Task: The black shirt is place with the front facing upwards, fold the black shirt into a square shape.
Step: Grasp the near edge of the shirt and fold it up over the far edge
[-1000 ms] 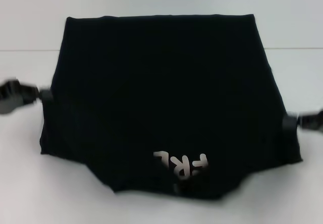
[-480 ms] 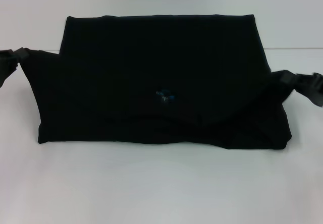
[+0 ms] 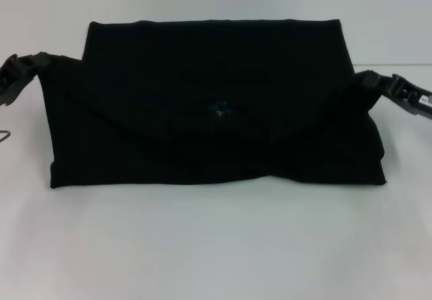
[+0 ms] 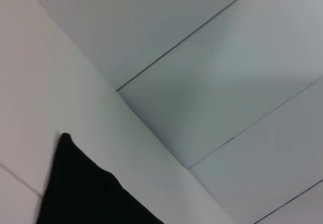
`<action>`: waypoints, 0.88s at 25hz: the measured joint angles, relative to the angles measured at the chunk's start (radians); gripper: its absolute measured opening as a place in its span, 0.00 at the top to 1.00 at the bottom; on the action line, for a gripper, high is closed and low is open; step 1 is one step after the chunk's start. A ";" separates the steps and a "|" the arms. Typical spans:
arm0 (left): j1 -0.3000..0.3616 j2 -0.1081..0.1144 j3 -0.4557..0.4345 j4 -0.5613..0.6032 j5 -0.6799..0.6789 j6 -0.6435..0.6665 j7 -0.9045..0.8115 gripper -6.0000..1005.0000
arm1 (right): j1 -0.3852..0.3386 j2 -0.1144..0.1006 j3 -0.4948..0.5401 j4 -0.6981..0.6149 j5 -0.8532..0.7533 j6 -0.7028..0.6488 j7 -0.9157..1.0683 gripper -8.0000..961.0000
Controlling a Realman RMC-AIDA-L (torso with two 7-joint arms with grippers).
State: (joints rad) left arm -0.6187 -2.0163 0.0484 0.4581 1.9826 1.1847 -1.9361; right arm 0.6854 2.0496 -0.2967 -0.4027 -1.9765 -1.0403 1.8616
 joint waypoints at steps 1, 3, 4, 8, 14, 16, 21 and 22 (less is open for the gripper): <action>-0.005 -0.001 0.002 -0.001 -0.001 -0.007 0.007 0.87 | 0.009 0.000 0.000 -0.003 0.000 0.014 -0.011 0.94; -0.021 -0.005 0.007 -0.008 -0.001 -0.034 0.035 0.87 | 0.021 0.001 0.000 -0.003 0.003 0.033 -0.033 0.94; -0.026 -0.007 0.008 -0.011 -0.001 -0.046 0.047 0.86 | 0.027 0.002 0.000 -0.003 0.006 0.044 -0.046 0.94; -0.047 -0.023 0.010 -0.015 -0.002 -0.106 0.099 0.86 | 0.051 0.012 -0.009 0.003 0.009 0.118 -0.093 0.94; -0.066 -0.049 0.072 -0.021 -0.002 -0.208 0.138 0.86 | 0.065 0.028 -0.081 0.004 0.012 0.228 -0.105 0.94; -0.072 -0.059 0.083 -0.020 -0.002 -0.241 0.147 0.86 | 0.069 0.032 -0.088 0.004 0.013 0.253 -0.107 0.94; -0.085 -0.072 0.085 -0.021 0.000 -0.280 0.167 0.86 | 0.075 0.036 -0.097 0.004 0.013 0.304 -0.110 0.94; -0.088 -0.077 0.085 -0.023 0.000 -0.296 0.167 0.86 | 0.077 0.037 -0.105 0.005 0.013 0.325 -0.111 0.94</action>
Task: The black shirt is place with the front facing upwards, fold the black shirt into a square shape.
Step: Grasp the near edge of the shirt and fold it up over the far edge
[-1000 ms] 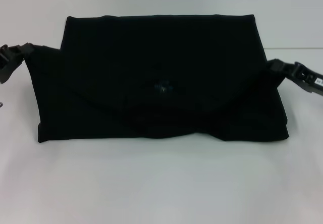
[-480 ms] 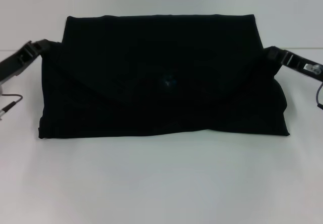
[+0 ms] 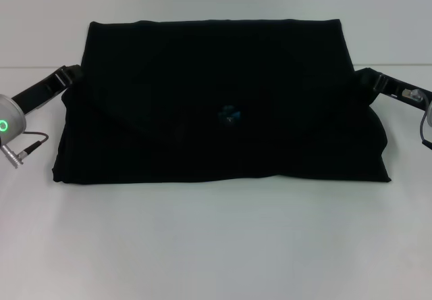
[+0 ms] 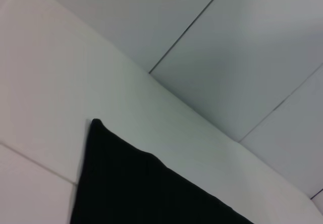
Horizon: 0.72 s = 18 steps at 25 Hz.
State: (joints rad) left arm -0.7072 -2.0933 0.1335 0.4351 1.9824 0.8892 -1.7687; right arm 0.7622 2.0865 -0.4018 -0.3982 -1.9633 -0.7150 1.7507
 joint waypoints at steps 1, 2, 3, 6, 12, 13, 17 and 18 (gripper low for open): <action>0.000 0.000 0.000 0.000 0.000 0.000 0.000 0.85 | 0.000 0.000 0.000 0.000 0.000 0.000 0.000 0.94; -0.002 -0.003 0.000 0.000 -0.002 -0.010 0.000 0.85 | 0.001 0.001 -0.005 0.000 0.000 0.011 -0.003 0.94; -0.004 -0.006 0.000 0.000 -0.004 -0.018 0.001 0.85 | 0.001 0.002 -0.009 0.001 0.000 0.020 -0.009 0.94; -0.006 -0.014 0.000 -0.001 -0.014 -0.029 0.014 0.85 | -0.001 0.004 -0.012 0.002 0.014 0.031 -0.032 0.92; 0.008 -0.028 -0.001 -0.003 -0.088 -0.035 0.063 0.85 | -0.021 0.002 -0.011 0.012 0.064 0.026 -0.046 0.71; 0.010 -0.028 -0.002 -0.005 -0.090 -0.039 0.063 0.81 | -0.024 0.002 -0.011 0.013 0.066 0.025 -0.046 0.64; 0.027 -0.026 -0.006 -0.015 -0.093 -0.048 0.057 0.66 | -0.038 0.000 -0.011 0.013 0.067 -0.014 -0.040 0.56; 0.034 -0.025 -0.007 -0.014 -0.094 -0.037 0.052 0.62 | -0.046 -0.002 -0.008 0.013 0.069 -0.039 -0.037 0.54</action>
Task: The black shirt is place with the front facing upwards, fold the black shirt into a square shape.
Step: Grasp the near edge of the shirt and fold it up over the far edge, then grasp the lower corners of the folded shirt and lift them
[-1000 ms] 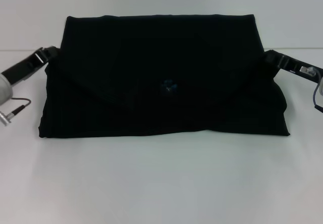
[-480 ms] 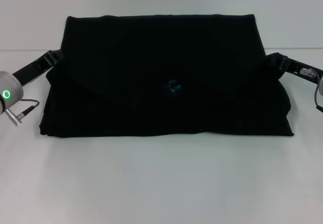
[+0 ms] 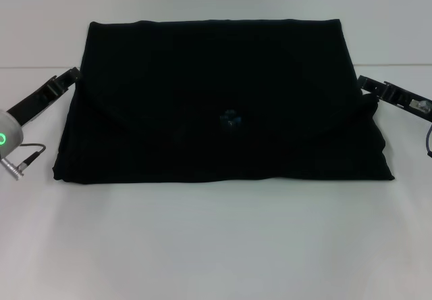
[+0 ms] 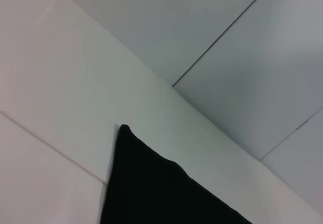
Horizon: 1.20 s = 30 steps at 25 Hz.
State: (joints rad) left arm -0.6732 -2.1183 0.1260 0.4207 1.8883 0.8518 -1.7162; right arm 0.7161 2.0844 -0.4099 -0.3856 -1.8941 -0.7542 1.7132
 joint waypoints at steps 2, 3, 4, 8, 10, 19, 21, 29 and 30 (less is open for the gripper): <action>0.015 0.003 0.000 0.004 -0.003 0.035 -0.023 0.54 | -0.020 -0.006 0.007 0.000 0.018 -0.063 0.002 0.50; 0.024 0.007 0.002 0.009 -0.003 0.062 -0.043 0.50 | -0.032 -0.009 0.008 0.000 0.036 -0.100 0.002 0.48; 0.032 0.012 0.006 0.015 0.004 0.093 -0.067 0.46 | -0.049 -0.011 0.008 -0.001 0.064 -0.144 0.003 0.47; 0.060 0.042 0.038 0.082 0.097 0.252 -0.234 0.36 | -0.116 -0.022 0.002 -0.013 0.132 -0.306 -0.005 0.32; 0.073 0.056 0.056 0.149 0.197 0.345 -0.346 0.32 | -0.136 -0.043 -0.023 -0.016 0.115 -0.405 -0.015 0.22; 0.078 0.104 0.065 0.334 0.521 0.610 -0.533 0.10 | -0.167 -0.066 -0.190 -0.023 -0.093 -0.719 -0.281 0.03; 0.072 0.106 0.077 0.346 0.571 0.613 -0.503 0.04 | -0.170 -0.050 -0.196 -0.026 -0.122 -0.732 -0.341 0.03; 0.084 0.090 0.096 0.355 0.576 0.527 -0.334 0.05 | -0.160 -0.025 -0.198 -0.027 -0.182 -0.727 -0.376 0.03; 0.085 0.087 0.097 0.352 0.575 0.515 -0.328 0.05 | -0.160 -0.024 -0.198 -0.027 -0.182 -0.726 -0.374 0.03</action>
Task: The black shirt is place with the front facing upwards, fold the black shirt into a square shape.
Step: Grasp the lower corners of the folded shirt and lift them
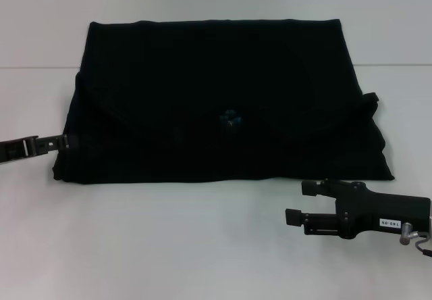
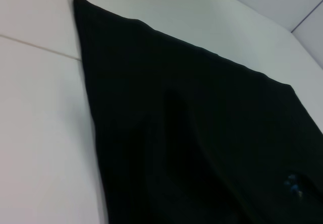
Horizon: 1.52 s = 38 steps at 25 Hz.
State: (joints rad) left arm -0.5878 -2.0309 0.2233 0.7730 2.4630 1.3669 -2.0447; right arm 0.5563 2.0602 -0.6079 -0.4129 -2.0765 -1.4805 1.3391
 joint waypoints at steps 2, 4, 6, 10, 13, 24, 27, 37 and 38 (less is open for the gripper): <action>0.001 -0.006 0.004 -0.010 0.000 -0.026 0.011 0.06 | 0.000 0.000 0.000 0.000 0.000 0.000 0.003 0.03; -0.002 -0.010 0.011 -0.026 0.000 -0.054 0.019 0.07 | 0.000 0.000 0.002 0.000 0.001 0.001 0.004 0.03; -0.004 -0.013 0.027 -0.050 0.000 -0.087 0.027 0.07 | 0.000 0.000 0.005 0.000 0.003 0.001 0.006 0.03; -0.006 -0.020 0.048 -0.076 -0.003 -0.136 0.039 0.08 | -0.001 0.000 0.008 0.001 0.006 0.000 0.006 0.03; -0.007 -0.028 0.052 -0.082 -0.012 -0.159 0.053 0.08 | -0.001 0.002 0.008 0.001 0.006 0.000 0.006 0.03; -0.006 -0.038 0.098 -0.089 -0.008 -0.166 0.067 0.12 | -0.001 0.003 0.010 0.001 0.007 0.002 0.007 0.03; -0.004 -0.040 0.115 -0.089 -0.005 -0.175 0.067 0.22 | 0.000 0.003 0.011 0.000 0.007 0.002 0.008 0.03; -0.003 -0.042 0.117 -0.087 -0.009 -0.174 0.071 0.45 | 0.001 0.006 0.013 0.000 0.008 0.002 0.008 0.03; -0.003 -0.041 0.117 -0.087 -0.010 -0.174 0.071 0.47 | 0.001 0.006 0.013 0.000 0.008 0.002 0.008 0.03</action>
State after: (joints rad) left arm -0.5911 -2.0723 0.3406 0.6859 2.4534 1.1934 -1.9734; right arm 0.5568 2.0659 -0.5951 -0.4127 -2.0682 -1.4786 1.3469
